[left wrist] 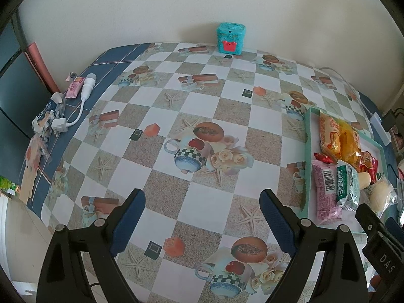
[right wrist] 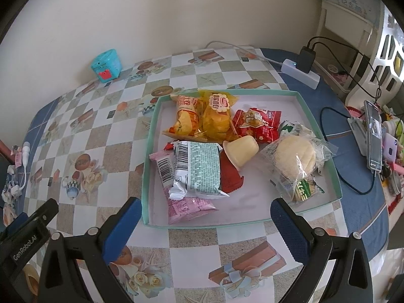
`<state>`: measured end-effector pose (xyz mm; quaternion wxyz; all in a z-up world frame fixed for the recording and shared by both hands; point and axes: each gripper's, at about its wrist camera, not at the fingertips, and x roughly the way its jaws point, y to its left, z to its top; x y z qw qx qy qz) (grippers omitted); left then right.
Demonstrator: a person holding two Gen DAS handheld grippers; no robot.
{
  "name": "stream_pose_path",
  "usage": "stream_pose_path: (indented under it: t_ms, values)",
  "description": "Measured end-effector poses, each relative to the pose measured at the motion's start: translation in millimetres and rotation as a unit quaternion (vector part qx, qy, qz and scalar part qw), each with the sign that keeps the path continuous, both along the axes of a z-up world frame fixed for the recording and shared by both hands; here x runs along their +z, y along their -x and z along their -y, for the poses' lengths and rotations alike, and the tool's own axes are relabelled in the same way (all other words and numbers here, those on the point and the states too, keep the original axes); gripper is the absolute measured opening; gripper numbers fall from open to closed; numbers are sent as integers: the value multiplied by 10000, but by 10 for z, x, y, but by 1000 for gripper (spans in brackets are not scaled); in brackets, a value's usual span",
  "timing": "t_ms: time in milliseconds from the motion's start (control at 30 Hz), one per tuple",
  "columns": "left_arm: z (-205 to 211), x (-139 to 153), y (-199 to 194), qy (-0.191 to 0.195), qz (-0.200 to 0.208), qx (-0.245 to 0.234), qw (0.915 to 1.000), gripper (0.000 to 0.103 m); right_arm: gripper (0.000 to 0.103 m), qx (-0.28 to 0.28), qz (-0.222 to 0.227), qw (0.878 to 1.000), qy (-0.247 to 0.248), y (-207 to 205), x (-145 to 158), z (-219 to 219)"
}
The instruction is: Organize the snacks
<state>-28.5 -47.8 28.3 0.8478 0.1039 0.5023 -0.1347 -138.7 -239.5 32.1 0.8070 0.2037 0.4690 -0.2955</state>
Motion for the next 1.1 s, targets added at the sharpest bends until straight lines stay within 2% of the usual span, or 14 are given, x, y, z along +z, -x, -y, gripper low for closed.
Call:
stream_pose_path:
  t_ms: [1100]
  values:
    - [-19, -12, -16, 1, -9, -22, 10000, 92, 103, 12, -15, 10000, -4, -25, -17, -38]
